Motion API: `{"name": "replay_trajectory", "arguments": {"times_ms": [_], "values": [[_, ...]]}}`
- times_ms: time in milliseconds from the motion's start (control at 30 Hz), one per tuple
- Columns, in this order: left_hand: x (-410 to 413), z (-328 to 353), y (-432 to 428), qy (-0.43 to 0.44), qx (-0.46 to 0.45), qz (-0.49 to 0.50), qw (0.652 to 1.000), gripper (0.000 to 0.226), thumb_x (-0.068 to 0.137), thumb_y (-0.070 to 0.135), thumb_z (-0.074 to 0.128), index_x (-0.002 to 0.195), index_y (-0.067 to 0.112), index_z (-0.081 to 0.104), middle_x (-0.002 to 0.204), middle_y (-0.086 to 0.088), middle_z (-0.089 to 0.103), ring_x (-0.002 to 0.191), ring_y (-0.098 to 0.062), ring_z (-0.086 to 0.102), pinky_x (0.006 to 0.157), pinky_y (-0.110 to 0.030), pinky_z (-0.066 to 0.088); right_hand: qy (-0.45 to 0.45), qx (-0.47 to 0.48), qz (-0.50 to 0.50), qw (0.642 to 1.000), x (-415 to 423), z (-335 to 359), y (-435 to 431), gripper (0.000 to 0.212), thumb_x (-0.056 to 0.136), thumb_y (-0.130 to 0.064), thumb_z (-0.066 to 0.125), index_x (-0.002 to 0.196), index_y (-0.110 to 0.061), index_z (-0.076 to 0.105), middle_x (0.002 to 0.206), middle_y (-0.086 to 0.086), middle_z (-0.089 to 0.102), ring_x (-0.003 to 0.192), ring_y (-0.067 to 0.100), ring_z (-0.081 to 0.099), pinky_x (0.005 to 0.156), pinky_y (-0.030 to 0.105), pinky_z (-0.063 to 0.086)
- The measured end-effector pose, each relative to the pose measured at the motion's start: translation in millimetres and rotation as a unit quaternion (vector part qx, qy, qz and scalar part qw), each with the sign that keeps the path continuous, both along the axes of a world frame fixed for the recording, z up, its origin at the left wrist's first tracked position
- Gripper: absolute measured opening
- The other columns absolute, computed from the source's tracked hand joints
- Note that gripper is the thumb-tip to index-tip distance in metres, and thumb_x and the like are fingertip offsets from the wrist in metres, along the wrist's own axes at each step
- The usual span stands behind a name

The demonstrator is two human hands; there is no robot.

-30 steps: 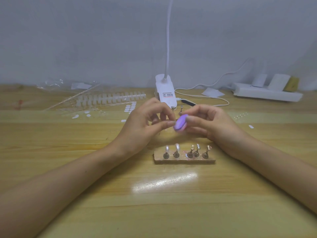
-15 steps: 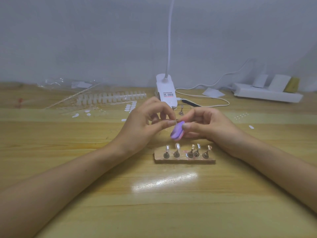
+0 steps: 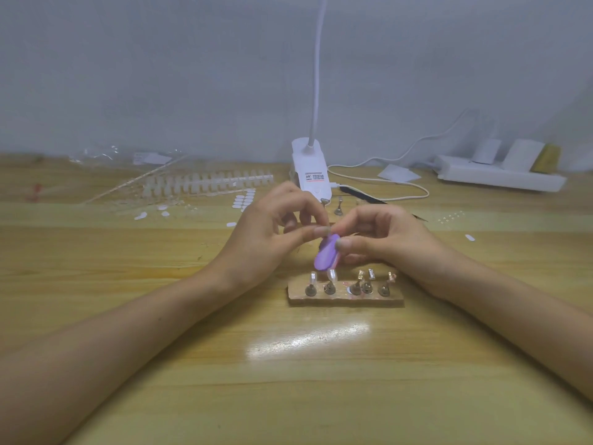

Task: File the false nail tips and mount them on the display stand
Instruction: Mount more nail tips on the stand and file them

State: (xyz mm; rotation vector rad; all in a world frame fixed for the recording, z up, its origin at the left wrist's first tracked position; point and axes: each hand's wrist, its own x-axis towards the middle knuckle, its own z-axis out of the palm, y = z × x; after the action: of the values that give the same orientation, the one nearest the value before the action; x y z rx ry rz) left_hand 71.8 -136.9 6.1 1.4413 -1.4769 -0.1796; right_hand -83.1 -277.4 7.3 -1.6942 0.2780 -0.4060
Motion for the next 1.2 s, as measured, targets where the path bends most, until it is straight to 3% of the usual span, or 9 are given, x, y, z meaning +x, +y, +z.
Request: {"name": "replay_trajectory", "arguments": {"times_ms": [233, 400, 533, 633, 767, 867, 967, 1067, 1200], "values": [[-0.2, -0.8, 1.6, 0.015, 0.004, -0.010, 1.000, 0.008, 0.084, 0.017, 0.074, 0.081, 0.022, 0.069, 0.088, -0.003, 0.056, 0.069, -0.002, 0.047, 0.068, -0.012, 0.038, -0.023, 0.051, -0.037, 0.998, -0.1, -0.2, -6.7, 0.018, 0.080, -0.018, 0.071, 0.096, -0.010, 0.072, 0.098, 0.015, 0.076, 0.092, 0.023, 0.074, 0.086, 0.031, 0.059], [0.8, -0.5, 0.2, 0.009, 0.001, 0.004, 1.000, 0.009, 0.085, 0.010, 0.073, 0.082, 0.017, 0.069, 0.088, -0.007, 0.058, 0.071, -0.003, 0.048, 0.070, -0.014, 0.039, -0.009, 0.007, -0.003, 1.000, -0.4, 0.5, 0.3, 0.015, 0.079, -0.019, 0.074, 0.093, -0.013, 0.075, 0.095, 0.012, 0.076, 0.089, 0.023, 0.075, 0.076, 0.027, 0.059], [0.0, 0.2, 0.9, 0.014, -0.003, -0.001, 1.000, 0.012, 0.085, 0.011, 0.073, 0.082, 0.021, 0.068, 0.087, -0.005, 0.056, 0.070, -0.001, 0.049, 0.070, -0.012, 0.038, -0.041, 0.051, -0.058, 0.996, -0.2, 0.8, -1.9, 0.016, 0.077, -0.018, 0.072, 0.092, -0.011, 0.072, 0.095, 0.013, 0.077, 0.088, 0.021, 0.075, 0.077, 0.026, 0.059], [0.0, 0.6, 0.7, 0.015, -0.003, 0.003, 1.000, 0.013, 0.085, 0.008, 0.073, 0.081, 0.019, 0.068, 0.086, -0.005, 0.055, 0.070, 0.000, 0.048, 0.069, -0.010, 0.037, -0.005, 0.003, -0.003, 1.000, -0.4, 1.0, 2.0, 0.012, 0.079, -0.017, 0.073, 0.091, -0.014, 0.074, 0.094, 0.012, 0.076, 0.086, 0.022, 0.075, 0.074, 0.027, 0.059], [0.1, -0.1, -0.1, 0.019, -0.006, -0.001, 1.000, 0.014, 0.085, 0.009, 0.073, 0.081, 0.021, 0.067, 0.085, 0.000, 0.054, 0.070, 0.000, 0.048, 0.069, -0.010, 0.037, -0.035, 0.045, -0.061, 0.996, -0.1, 1.2, -1.3, 0.017, 0.078, -0.016, 0.071, 0.094, -0.009, 0.071, 0.096, 0.015, 0.076, 0.090, 0.025, 0.074, 0.083, 0.034, 0.059], [0.6, -0.8, -0.7, 0.012, -0.005, 0.001, 1.000, 0.009, 0.085, 0.009, 0.073, 0.082, 0.016, 0.069, 0.084, 0.002, 0.054, 0.071, 0.000, 0.049, 0.070, -0.011, 0.037, -0.010, 0.010, -0.012, 1.000, 0.1, 0.8, 1.8, 0.014, 0.077, -0.016, 0.073, 0.091, -0.013, 0.074, 0.095, 0.013, 0.076, 0.087, 0.024, 0.075, 0.078, 0.031, 0.061], [1.6, -1.5, -0.5, 0.013, -0.004, 0.000, 1.000, 0.010, 0.085, 0.011, 0.073, 0.082, 0.019, 0.069, 0.085, -0.001, 0.055, 0.069, -0.001, 0.047, 0.071, -0.010, 0.037, -0.038, 0.046, -0.063, 0.996, -0.6, 0.8, -0.2, 0.018, 0.077, -0.016, 0.072, 0.094, -0.009, 0.072, 0.096, 0.015, 0.076, 0.088, 0.023, 0.074, 0.082, 0.031, 0.060], [1.9, -1.1, -0.6, 0.010, -0.002, 0.004, 1.000, 0.009, 0.085, 0.010, 0.073, 0.082, 0.017, 0.069, 0.087, -0.005, 0.056, 0.070, -0.002, 0.048, 0.071, -0.012, 0.037, -0.007, 0.005, -0.004, 1.000, -0.6, 1.0, 3.5, 0.014, 0.077, -0.016, 0.074, 0.090, -0.015, 0.075, 0.095, 0.012, 0.077, 0.087, 0.025, 0.075, 0.077, 0.030, 0.061], [1.4, -1.9, 0.1, 0.013, -0.005, -0.005, 1.000, 0.009, 0.085, 0.012, 0.074, 0.081, 0.018, 0.069, 0.085, 0.001, 0.055, 0.070, -0.001, 0.050, 0.071, -0.012, 0.038, -0.038, 0.052, -0.060, 0.996, 0.0, -0.1, -3.2, 0.019, 0.075, -0.020, 0.074, 0.093, -0.012, 0.073, 0.096, 0.013, 0.077, 0.089, 0.020, 0.074, 0.077, 0.025, 0.059]]}}
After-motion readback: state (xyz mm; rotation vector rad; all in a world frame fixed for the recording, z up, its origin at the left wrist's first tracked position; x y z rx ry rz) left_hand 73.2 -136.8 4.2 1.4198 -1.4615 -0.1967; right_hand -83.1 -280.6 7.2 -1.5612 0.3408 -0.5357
